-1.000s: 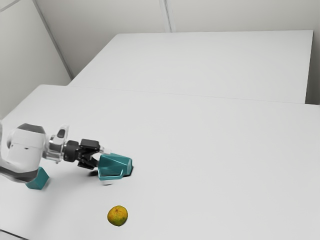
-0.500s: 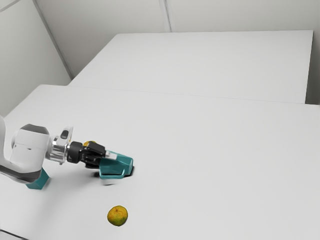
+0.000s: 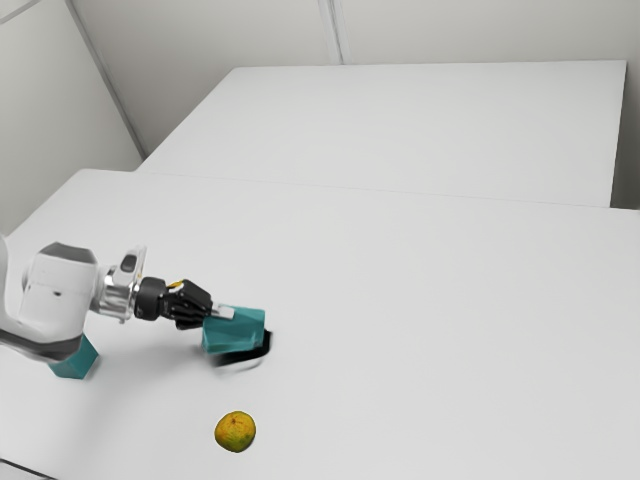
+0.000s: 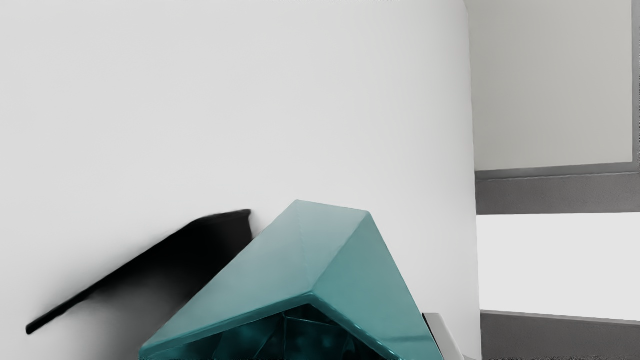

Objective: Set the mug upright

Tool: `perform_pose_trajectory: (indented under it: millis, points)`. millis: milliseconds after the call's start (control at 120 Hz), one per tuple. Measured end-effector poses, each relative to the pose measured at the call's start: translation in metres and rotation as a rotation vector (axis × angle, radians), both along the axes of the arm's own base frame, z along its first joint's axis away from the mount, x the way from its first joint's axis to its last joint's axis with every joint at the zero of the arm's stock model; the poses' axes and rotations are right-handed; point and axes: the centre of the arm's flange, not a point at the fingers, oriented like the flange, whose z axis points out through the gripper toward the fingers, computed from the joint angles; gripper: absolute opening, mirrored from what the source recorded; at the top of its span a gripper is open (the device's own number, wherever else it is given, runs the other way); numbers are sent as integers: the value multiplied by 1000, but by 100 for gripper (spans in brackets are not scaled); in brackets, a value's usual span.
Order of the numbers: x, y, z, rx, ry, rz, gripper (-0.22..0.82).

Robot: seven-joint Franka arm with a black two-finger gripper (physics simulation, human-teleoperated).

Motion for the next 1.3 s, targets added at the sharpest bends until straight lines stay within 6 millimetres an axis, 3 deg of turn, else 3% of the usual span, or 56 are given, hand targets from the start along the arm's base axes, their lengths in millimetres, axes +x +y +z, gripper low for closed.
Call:
perform_pose_trajectory:
  millis: [233, 358, 508, 667, 1042, 1300]
  points:
    - [7, -14, 49, 45, -88, -43, -15]
    - [39, -32, 104, 164, -158, -176, -15]
    - [70, -40, 169, 374, -178, -333, -16]
    - [80, -52, 201, 563, -106, -439, -17]
    - [85, -76, 208, 908, 105, -467, -18]
    - [89, -104, 181, 1062, 137, -403, -18]
